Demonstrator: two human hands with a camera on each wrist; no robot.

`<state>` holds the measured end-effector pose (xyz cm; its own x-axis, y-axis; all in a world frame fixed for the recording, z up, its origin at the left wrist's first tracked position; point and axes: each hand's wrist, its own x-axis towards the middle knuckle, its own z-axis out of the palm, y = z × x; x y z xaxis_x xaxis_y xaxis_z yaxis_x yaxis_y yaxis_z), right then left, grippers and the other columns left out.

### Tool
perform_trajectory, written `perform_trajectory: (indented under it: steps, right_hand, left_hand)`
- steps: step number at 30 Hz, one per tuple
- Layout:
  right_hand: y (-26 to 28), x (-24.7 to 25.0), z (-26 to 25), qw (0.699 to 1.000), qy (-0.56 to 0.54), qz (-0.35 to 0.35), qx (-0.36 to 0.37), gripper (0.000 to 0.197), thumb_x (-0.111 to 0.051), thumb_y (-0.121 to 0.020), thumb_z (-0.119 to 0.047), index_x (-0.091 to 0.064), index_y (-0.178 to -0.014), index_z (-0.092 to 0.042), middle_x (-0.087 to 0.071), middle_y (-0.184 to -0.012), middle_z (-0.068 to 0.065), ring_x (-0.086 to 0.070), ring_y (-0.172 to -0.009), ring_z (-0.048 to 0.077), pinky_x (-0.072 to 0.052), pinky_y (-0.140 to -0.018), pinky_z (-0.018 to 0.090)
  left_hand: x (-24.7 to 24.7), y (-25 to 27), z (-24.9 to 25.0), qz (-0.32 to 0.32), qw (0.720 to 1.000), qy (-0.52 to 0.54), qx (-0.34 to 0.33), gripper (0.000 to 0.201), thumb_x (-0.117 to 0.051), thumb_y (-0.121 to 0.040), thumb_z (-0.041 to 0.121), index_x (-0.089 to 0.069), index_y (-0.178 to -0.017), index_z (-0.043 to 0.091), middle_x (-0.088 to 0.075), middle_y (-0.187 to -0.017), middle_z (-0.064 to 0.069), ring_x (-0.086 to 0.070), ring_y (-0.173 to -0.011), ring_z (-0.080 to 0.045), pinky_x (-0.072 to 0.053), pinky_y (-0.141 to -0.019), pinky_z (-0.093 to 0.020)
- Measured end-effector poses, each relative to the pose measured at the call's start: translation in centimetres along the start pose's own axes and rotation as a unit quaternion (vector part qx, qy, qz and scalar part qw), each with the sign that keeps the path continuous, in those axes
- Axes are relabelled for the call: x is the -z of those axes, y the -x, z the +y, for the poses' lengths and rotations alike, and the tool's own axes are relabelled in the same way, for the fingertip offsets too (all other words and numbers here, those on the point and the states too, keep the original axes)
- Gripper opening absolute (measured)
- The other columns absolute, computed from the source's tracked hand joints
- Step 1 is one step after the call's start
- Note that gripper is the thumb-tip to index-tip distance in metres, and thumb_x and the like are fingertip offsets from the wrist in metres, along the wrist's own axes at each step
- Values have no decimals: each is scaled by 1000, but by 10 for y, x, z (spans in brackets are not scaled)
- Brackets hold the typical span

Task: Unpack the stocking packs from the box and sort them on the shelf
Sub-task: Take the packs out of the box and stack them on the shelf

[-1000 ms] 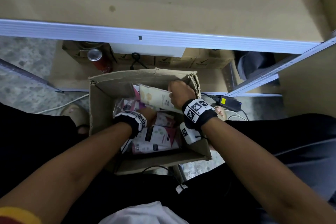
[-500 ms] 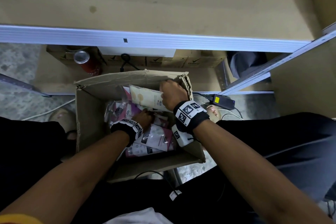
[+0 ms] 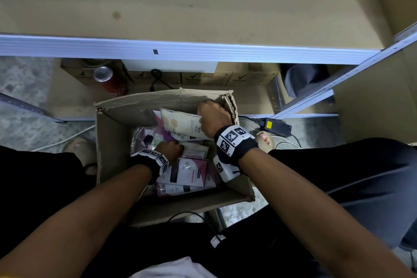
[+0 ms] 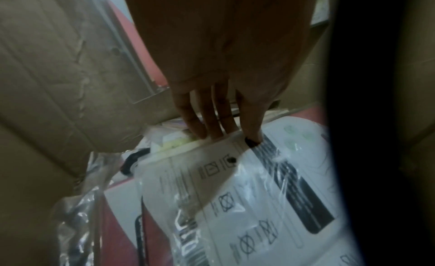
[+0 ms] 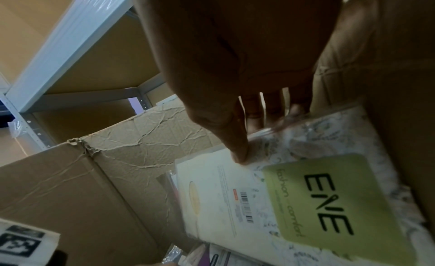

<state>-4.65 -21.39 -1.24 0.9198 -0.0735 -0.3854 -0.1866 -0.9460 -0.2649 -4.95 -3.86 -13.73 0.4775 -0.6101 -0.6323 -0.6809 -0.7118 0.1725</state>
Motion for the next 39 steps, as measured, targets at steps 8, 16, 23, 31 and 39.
perform_trajectory:
  steps: [8,16,23,31,39]
  right_hand:
    - [-2,5,-6,999,30,-5,20,22,-63,-87,-8,-63,-108,-8,-60,-121,12,-58,-113,32,-52,-92,41]
    - [10,36,-13,999,11,8,30,17,-63,-88,-11,-64,-104,-16,-62,-120,11,-61,-106,31,-52,-86,36]
    - [46,101,-33,993,28,81,80,17,-63,-83,-10,-68,-97,-18,-69,-105,5,-62,-101,26,-49,-82,28]
    - [131,193,-51,977,9,176,121,20,-73,-83,-13,-72,-103,-11,-73,-103,7,-65,-100,25,-46,-85,26]
    - [172,269,-52,960,-32,251,118,18,-70,-84,-10,-71,-102,-9,-72,-102,10,-64,-94,23,-50,-87,30]
  left_hand:
    - [31,16,-4,-11,989,146,28,32,-70,-82,1,-71,-113,7,-69,-117,-14,-65,-110,-30,-52,-93,-37]
    - [100,70,-1,80,979,188,-1,12,-69,-86,11,-76,-95,12,-76,-97,-7,-70,-92,-19,-56,-86,-29]
    - [172,155,8,197,955,211,-66,6,-83,-76,17,-79,-79,15,-75,-75,3,-64,-66,-5,-47,-62,-16]
    - [244,256,10,316,920,211,-91,8,-85,-76,16,-79,-82,17,-72,-73,14,-60,-64,7,-48,-65,-11]
    - [311,325,3,386,893,204,-106,16,-81,-81,19,-79,-94,10,-75,-90,-2,-63,-75,1,-49,-74,-12]
